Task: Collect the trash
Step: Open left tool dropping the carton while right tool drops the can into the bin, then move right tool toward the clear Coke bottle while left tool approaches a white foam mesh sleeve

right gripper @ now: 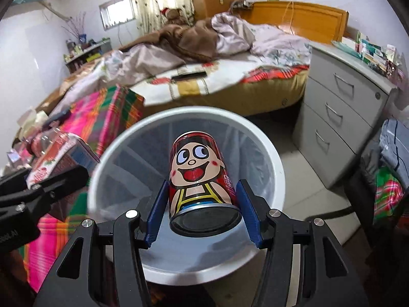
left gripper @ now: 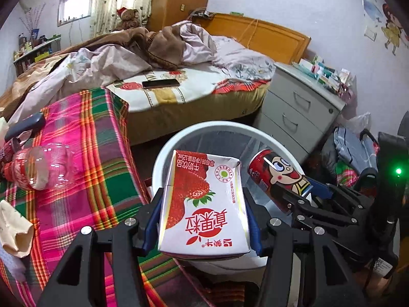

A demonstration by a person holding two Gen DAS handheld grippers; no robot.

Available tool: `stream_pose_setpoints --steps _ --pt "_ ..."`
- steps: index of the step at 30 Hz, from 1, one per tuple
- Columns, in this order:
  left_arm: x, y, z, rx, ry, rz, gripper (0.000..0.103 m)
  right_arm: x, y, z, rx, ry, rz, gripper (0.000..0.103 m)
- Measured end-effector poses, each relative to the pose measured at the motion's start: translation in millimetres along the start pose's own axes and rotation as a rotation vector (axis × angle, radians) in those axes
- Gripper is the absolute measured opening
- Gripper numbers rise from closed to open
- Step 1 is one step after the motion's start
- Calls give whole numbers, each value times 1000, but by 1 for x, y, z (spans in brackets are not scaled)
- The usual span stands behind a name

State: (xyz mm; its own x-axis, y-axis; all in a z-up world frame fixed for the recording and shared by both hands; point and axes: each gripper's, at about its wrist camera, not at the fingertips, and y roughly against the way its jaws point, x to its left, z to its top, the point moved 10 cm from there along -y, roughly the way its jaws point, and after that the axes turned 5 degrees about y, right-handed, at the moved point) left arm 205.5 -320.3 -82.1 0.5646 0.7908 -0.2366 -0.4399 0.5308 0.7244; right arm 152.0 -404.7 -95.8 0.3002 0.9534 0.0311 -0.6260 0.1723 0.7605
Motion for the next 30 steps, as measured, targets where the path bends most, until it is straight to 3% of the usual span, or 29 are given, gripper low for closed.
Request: stream_pose_setpoints --steps 5,8,19,30 --pt "-1 -8 -2 21 17 -8 71 -6 1 -2 6 -20 23 57" --pt "2 -6 -1 15 28 -11 72 -7 5 -3 0 -12 12 61" --pt "28 27 0 -51 73 36 74 7 19 11 -58 -8 21 62" --pt "81 72 -11 -117 145 120 74 55 36 21 -127 54 105 62"
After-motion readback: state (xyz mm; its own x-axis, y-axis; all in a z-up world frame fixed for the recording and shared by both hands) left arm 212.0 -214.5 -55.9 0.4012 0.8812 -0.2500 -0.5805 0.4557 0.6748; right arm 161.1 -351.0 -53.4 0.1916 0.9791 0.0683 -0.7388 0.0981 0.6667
